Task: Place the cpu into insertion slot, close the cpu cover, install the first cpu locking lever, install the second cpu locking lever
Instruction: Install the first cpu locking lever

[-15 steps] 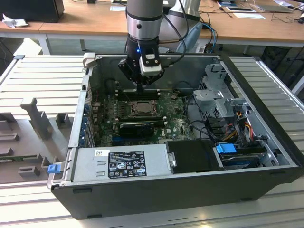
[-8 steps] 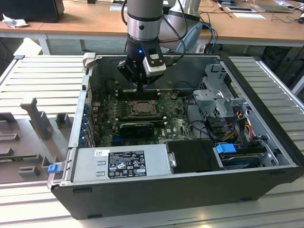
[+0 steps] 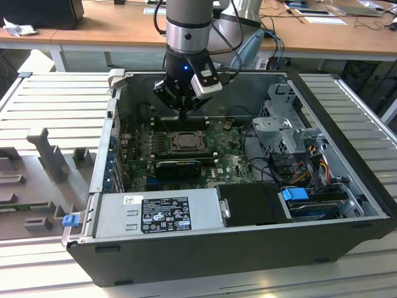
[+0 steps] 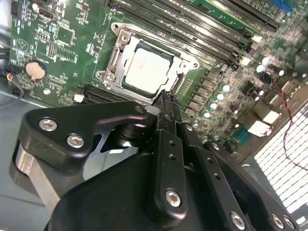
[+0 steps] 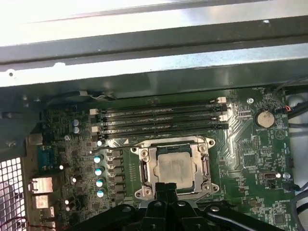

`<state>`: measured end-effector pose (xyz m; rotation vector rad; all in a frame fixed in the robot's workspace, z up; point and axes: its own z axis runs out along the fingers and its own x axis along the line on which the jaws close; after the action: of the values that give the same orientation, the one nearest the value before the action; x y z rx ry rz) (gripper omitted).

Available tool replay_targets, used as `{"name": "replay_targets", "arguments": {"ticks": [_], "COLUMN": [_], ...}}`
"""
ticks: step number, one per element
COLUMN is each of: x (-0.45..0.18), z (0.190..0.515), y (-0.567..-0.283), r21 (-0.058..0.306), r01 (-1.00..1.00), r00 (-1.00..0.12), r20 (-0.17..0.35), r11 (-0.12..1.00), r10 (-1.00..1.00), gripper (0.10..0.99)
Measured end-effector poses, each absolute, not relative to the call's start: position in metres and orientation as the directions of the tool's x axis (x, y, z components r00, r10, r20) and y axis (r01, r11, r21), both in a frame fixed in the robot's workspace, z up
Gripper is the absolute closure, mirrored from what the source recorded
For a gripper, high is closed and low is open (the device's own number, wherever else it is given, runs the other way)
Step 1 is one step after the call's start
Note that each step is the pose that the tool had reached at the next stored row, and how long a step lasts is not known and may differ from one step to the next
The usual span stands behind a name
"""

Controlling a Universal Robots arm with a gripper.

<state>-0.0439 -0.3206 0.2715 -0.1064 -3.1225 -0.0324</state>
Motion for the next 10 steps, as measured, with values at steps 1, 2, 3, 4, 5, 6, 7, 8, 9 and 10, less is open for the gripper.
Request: {"name": "replay_targets", "arguments": {"ticks": [1, 2, 3, 4, 5, 6, 7, 8, 9, 10], "x": [-0.0439, -0.0439, -0.0439, -0.0440, -0.0441, -0.0446, -0.0452, -0.0457, -0.0465, -0.0471], "z": [0.2710, 0.2706, 0.2703, 0.2701, 0.2699, 0.2697, 0.2696, 0.2696, 0.2696, 0.2695], "y": [-0.3206, -0.3206, -0.3206, -0.3206, -0.3207, -0.3209, -0.3210, -0.3211, -0.3211, -0.3211], "r21": [0.020, 0.020, 0.020, 0.020, 0.020, 0.021, 0.024, 0.029, 0.039, 0.049], "r01": [0.031, 0.005, -0.013, -0.027, -0.033, -0.035, -0.036, -0.037, -0.037, -0.037], "r00": [-0.999, -1.000, -1.000, -1.000, -0.999, -0.999, -0.999, -0.999, -0.999, -0.999], "r20": [0.016, 0.014, 0.012, 0.009, 0.007, 0.005, 0.003, 0.003, 0.003, 0.002], "r11": [0.999, 1.000, 1.000, 0.999, 0.999, 0.999, 0.999, 0.999, 0.999, 0.998], "r10": [0.030, 0.004, -0.013, -0.028, -0.033, -0.036, -0.037, -0.037, -0.037, -0.037], "gripper": [0.980, 0.980, 0.980, 0.980, 0.980, 0.980, 0.980, 0.980, 0.980, 0.980]}}
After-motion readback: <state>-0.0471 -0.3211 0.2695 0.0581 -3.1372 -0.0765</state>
